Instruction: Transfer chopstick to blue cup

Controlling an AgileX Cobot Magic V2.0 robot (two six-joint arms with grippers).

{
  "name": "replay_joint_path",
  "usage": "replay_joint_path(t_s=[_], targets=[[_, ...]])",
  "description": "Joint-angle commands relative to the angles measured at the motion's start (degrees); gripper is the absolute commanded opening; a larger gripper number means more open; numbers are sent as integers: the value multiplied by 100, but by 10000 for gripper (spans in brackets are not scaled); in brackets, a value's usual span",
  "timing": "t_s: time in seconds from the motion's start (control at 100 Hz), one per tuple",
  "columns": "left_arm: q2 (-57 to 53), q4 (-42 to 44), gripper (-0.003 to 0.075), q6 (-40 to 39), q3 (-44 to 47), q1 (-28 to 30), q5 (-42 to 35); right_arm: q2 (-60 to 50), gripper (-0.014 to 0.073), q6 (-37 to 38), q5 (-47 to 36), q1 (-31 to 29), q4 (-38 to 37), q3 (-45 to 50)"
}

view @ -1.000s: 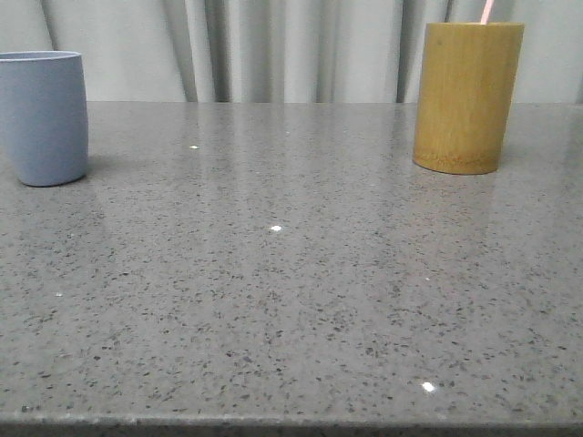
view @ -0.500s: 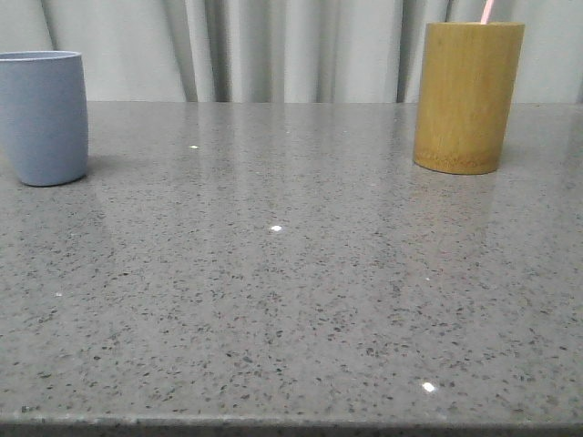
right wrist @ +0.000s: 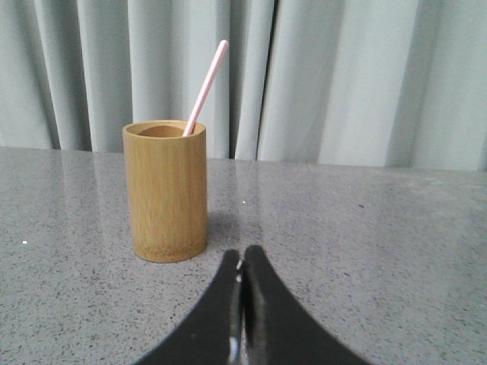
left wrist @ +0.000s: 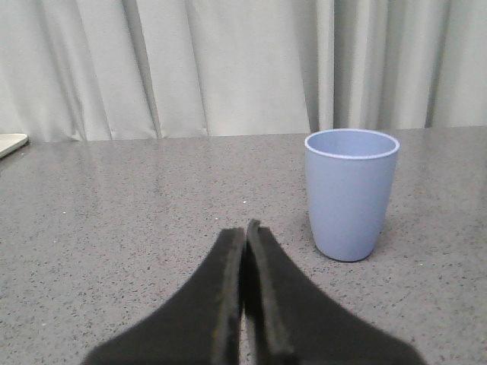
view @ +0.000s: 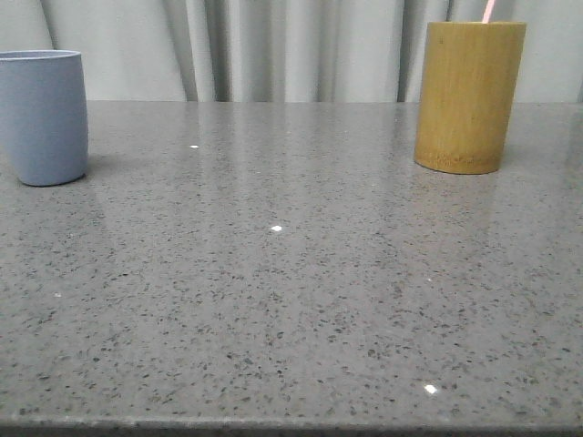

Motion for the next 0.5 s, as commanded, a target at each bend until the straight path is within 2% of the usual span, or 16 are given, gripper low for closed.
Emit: replay_joint_path(t_s=[0.0,0.24,0.38,0.49], targets=[[587,-258,-19,-63,-836,16,268,375,-68,-30,378,-34,30,-757],[2080,-703,-19,-63,-2713,16,2149,1477,-68,-26,2232,-34,32,-2534],[2593,-736,-19,-63,-3371,16,2394,2151,-68,-26,3217,-34,32,-3468],[2753,-893,-19,-63,-3508,16,2373,2482,-68,-26,3448,-34,32,-3841]])
